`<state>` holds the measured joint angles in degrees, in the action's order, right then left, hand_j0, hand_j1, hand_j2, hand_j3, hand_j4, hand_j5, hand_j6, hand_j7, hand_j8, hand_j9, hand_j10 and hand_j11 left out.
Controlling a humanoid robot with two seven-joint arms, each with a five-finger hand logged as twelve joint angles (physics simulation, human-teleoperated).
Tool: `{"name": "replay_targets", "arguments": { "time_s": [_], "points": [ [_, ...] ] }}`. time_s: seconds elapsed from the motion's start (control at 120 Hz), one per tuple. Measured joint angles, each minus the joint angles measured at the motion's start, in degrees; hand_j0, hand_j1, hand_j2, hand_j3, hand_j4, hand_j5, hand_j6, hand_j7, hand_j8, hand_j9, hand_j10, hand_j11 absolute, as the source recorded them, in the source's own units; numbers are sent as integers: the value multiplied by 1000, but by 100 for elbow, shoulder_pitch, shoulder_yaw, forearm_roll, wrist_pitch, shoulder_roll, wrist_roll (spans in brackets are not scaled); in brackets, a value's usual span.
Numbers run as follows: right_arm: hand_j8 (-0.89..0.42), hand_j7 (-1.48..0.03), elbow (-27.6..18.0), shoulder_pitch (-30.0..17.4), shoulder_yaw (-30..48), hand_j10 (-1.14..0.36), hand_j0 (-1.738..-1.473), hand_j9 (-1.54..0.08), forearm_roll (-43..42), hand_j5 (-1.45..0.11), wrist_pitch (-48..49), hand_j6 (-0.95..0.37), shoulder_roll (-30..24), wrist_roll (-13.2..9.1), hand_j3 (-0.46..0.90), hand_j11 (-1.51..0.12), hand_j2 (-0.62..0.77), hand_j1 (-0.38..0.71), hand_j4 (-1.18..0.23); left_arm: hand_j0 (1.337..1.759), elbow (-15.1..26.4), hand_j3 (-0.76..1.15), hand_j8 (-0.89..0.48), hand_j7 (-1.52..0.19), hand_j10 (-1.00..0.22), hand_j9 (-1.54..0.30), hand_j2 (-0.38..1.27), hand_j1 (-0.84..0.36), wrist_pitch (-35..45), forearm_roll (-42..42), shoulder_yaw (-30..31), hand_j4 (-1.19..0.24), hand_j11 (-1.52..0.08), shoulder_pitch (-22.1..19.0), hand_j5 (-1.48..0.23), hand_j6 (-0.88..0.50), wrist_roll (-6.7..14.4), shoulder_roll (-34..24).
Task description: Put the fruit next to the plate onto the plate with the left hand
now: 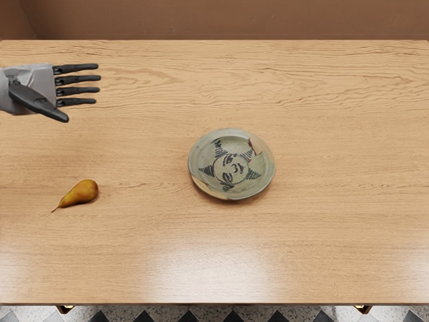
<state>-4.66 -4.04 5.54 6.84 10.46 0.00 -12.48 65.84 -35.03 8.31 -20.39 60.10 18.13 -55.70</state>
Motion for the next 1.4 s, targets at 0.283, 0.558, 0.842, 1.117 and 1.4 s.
{"name": "replay_targets", "arguments": {
  "time_s": [0.283,0.558,0.842,1.117,1.4],
  "points": [
    [0,0,0,0,-7,0,-1658,0,-19,0,0,0,0,0,0,0,0,-349,0,1658,249,0,-16,-23,-17,-23,4,328,0,-418,-32,-17,-23,160,-23,-16,64,-3],
    [0,0,0,0,-9,0,-1658,0,-30,0,0,0,0,0,0,0,0,-349,0,1658,1108,0,-20,-25,-20,-25,4,326,-1,-1446,-102,-20,-25,375,-25,-20,477,-292],
    [0,0,0,0,-8,0,-1658,0,-32,0,0,0,0,0,0,0,0,-349,0,1658,2007,0,-30,-36,-30,-36,6,317,256,-2598,-49,-30,-36,407,-36,-30,1041,-350],
    [0,0,0,8,-33,0,-1658,0,-33,0,0,0,0,0,0,0,0,-349,0,1658,2240,0,-60,-72,-59,-71,11,284,1591,-3804,-14,-59,-71,21,-72,-60,1628,-100],
    [0,0,0,9,-42,0,-1658,0,-33,0,0,0,0,0,0,0,0,-349,0,1658,3062,0,-53,-60,-51,-60,11,296,2840,-5211,-3,-52,-60,-593,-61,-53,1683,51]
  ]
}}
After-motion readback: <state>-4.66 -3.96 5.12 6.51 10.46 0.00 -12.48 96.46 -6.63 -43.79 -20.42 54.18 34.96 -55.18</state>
